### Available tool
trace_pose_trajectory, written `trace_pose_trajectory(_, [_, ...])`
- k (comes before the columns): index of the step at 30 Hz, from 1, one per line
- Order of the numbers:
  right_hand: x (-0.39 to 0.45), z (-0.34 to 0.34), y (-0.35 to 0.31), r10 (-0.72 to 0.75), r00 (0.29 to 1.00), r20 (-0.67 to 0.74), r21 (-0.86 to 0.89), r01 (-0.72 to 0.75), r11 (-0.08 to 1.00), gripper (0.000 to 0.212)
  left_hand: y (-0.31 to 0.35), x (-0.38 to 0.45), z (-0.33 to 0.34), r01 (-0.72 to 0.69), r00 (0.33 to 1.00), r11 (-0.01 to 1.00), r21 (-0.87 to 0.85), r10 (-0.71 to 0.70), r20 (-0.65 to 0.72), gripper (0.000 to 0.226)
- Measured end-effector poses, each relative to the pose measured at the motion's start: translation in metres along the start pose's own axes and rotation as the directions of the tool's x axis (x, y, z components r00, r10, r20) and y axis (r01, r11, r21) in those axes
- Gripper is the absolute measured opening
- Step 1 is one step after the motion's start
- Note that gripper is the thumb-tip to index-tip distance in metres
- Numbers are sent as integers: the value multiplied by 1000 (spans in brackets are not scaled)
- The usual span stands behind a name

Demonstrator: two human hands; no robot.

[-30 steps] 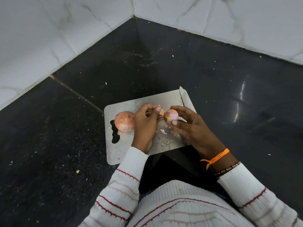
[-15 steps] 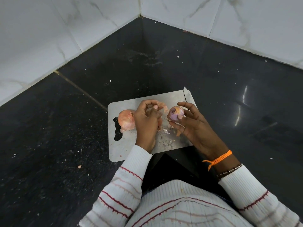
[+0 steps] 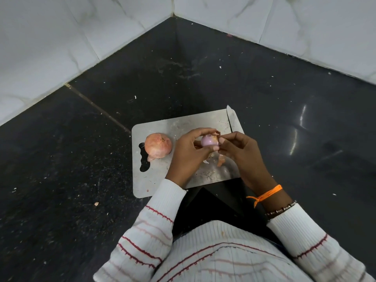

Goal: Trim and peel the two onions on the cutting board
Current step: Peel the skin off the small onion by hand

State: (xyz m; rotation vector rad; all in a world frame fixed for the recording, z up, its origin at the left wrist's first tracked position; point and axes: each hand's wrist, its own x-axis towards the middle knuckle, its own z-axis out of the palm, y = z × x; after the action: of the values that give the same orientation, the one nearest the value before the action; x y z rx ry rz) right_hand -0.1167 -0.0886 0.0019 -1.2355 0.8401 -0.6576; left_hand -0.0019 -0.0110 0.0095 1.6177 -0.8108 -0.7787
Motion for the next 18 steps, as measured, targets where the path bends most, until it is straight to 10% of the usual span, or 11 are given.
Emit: trace_pose_trajectory(18, [3, -2, 0, -277, 960, -47, -333, 246, 910, 12, 0, -6, 9, -119, 980, 970, 214, 149, -129, 34])
